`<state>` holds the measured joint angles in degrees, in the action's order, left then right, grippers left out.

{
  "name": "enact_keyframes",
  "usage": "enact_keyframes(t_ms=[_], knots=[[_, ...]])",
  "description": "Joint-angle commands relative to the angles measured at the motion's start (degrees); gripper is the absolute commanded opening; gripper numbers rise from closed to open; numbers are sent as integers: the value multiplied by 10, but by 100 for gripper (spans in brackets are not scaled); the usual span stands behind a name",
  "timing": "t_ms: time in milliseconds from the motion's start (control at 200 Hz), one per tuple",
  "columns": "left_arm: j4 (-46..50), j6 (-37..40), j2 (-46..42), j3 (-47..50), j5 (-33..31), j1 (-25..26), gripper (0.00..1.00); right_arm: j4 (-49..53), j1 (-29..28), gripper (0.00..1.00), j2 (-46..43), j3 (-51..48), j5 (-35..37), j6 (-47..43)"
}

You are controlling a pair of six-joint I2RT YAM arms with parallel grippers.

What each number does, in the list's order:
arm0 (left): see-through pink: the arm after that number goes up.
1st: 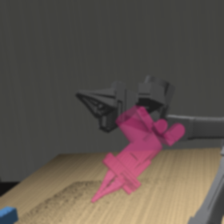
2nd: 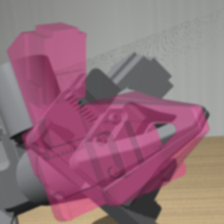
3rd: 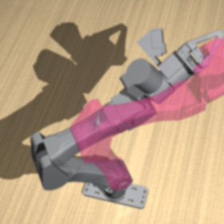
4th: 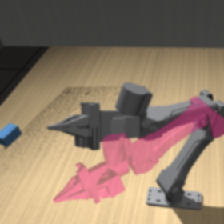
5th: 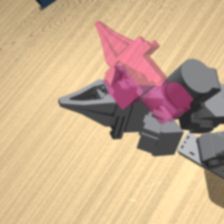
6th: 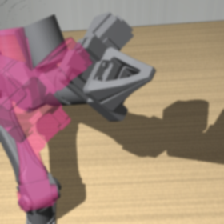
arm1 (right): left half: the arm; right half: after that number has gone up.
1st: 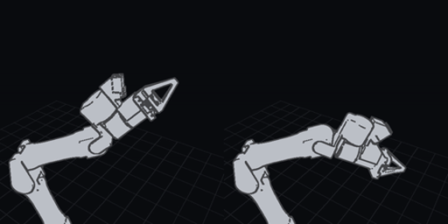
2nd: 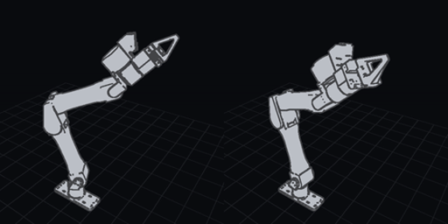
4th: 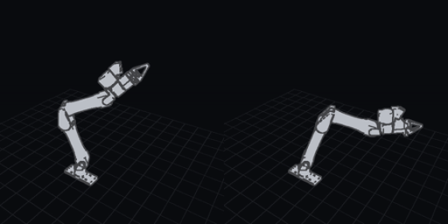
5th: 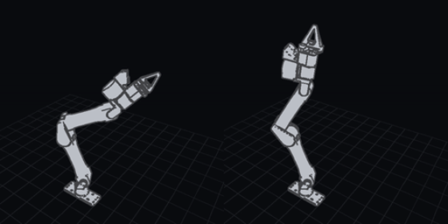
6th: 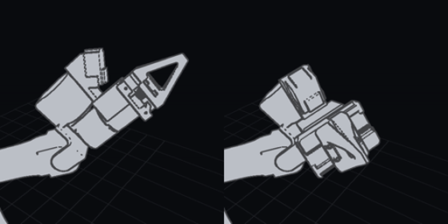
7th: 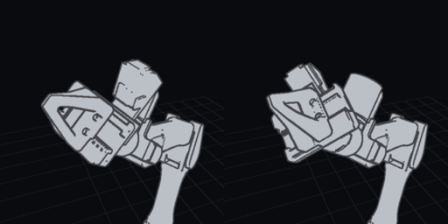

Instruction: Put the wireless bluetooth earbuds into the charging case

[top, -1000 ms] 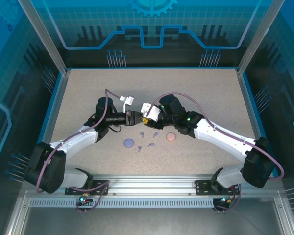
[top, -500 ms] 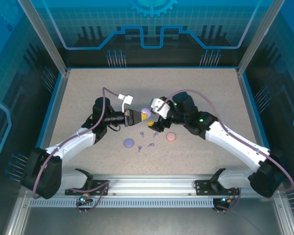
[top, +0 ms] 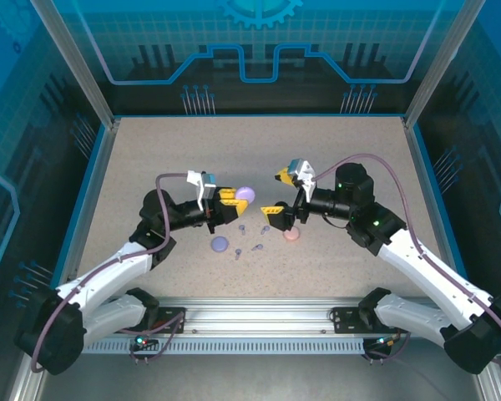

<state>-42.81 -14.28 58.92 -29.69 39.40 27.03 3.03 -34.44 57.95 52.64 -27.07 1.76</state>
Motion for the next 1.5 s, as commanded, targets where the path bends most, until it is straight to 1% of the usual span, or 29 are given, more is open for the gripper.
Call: enact_keyframes(t_ms=[0, 255, 650, 890, 1496], knots=[[-57, 62, -11, 11, -11, 10, 9, -28, -3, 100, 15, 31, -22, 41], [-69, 72, -10, 14, -5, 17, 10, -16, -27, 97, 55, 68, -5, 30], [-62, 74, -13, 11, -2, 20, 10, 2, -34, 91, 92, 97, 27, 24], [-56, 77, -12, 10, 2, 20, 10, 3, -33, 91, 99, 104, 45, 23], [-47, 83, -10, 14, 3, 21, 10, 0, -7, 93, 117, 126, 31, 31]])
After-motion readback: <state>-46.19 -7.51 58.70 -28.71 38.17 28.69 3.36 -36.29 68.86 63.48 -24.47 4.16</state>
